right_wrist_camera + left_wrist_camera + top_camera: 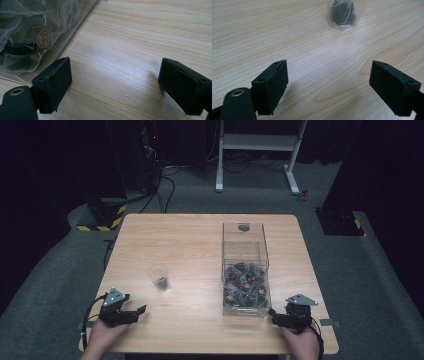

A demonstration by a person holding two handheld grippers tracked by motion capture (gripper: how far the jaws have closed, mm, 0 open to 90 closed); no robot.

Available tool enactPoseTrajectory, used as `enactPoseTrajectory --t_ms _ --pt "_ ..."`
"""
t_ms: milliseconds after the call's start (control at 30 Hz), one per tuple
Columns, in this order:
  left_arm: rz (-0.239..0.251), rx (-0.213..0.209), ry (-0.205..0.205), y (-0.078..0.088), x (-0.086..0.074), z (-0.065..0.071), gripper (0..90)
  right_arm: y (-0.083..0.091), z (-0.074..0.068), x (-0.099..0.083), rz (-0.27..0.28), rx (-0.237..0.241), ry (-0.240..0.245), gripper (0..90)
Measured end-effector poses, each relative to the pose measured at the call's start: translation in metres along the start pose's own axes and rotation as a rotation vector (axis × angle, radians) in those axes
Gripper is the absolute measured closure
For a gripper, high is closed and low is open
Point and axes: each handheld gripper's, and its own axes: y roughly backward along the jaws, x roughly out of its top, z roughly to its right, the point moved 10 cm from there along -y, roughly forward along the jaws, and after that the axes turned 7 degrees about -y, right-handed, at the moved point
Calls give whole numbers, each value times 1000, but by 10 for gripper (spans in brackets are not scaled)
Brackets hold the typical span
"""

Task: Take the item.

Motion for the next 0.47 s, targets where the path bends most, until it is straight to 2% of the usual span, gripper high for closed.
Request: enactPoseTrajectory --t_ms 467 --pt "-18 6 -11 -1 -5 2 160 0 0 0 1 -1 0 116"
